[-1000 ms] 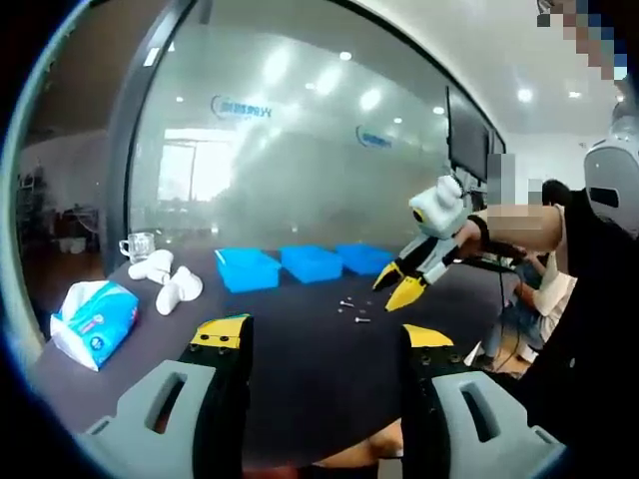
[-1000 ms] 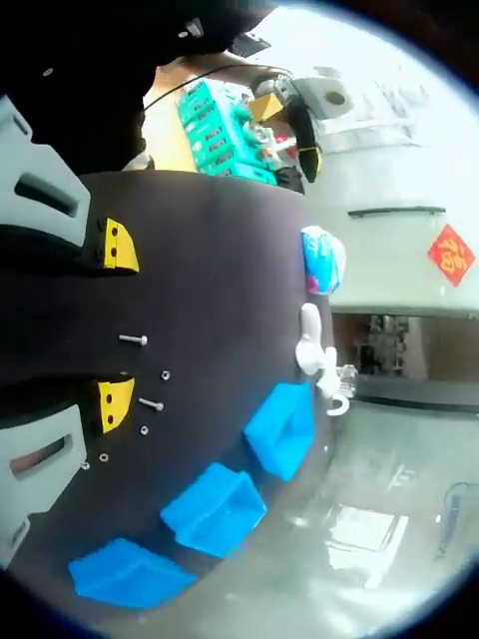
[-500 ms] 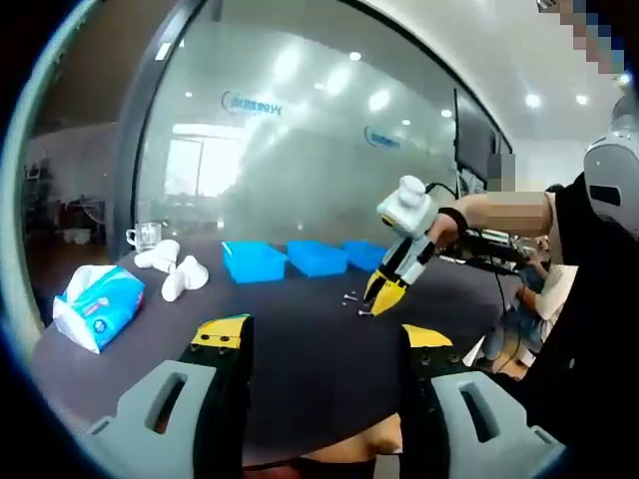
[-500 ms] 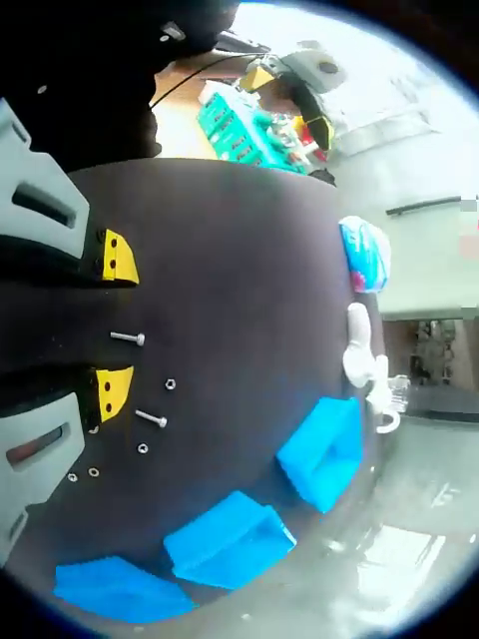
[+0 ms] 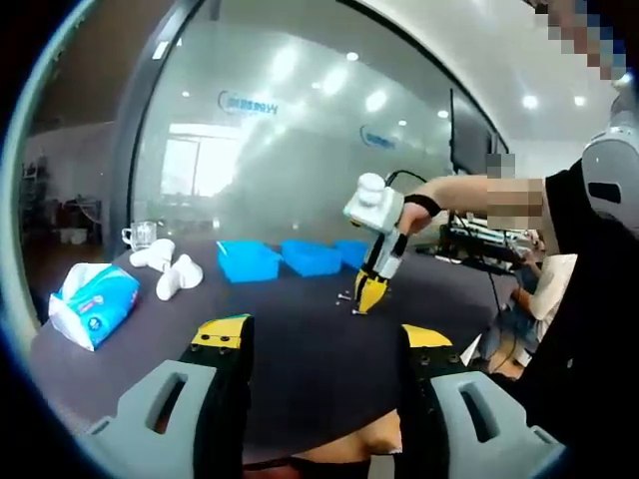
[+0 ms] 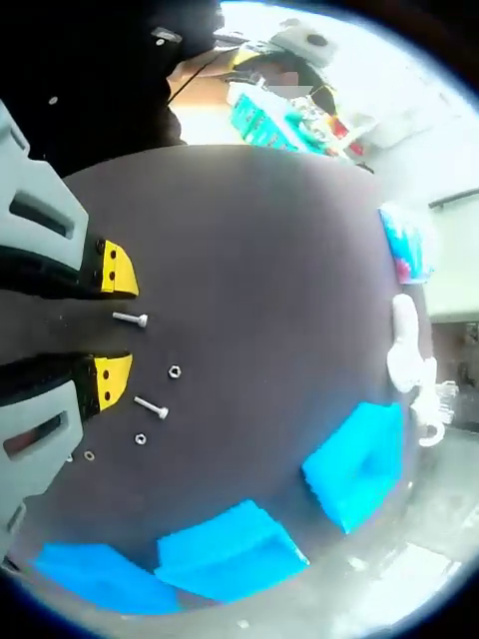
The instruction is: Sort the screws, nuts, and washers into the corresponding bins
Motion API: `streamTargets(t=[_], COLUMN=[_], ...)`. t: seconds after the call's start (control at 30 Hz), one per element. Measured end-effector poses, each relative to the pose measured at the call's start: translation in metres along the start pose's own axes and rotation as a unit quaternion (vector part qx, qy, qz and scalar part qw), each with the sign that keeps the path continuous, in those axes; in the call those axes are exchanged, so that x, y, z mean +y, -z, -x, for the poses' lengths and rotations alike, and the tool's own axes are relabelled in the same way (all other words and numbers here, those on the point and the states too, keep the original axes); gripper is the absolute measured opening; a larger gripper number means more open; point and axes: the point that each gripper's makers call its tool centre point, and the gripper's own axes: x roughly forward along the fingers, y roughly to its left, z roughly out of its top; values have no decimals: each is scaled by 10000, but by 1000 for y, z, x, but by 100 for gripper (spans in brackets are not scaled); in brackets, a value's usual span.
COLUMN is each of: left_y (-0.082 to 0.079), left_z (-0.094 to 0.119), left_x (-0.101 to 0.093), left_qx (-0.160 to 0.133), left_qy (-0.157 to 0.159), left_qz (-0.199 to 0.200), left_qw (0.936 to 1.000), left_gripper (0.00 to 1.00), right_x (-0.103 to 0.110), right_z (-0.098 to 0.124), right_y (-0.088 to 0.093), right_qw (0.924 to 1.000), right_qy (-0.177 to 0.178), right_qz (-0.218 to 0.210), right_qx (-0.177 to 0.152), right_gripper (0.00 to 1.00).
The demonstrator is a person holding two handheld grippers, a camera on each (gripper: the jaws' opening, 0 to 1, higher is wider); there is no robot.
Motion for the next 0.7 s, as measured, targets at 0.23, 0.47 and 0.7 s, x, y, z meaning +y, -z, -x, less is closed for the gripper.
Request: streamTargets(t=[0.23,0.47,0.7], left_y=[1,4,4], left_z=[0,-1,-2], left_x=[1,0,2], left_qx=[-3,15,33], left_qy=[-8,-2,-59], left_qz=[18,28,32], left_qw=[10000,10000,10000], left_gripper=[54,53,52], right_x=[2,0,6], right_z=[-7,-11,-12], right_y=[5,5,6], right_qw=[9992,9985,9978], right_qy=[48,29,-85], right_qz=[164,323,464], right_qx=[356,446,460], right_gripper=[15,12,3])
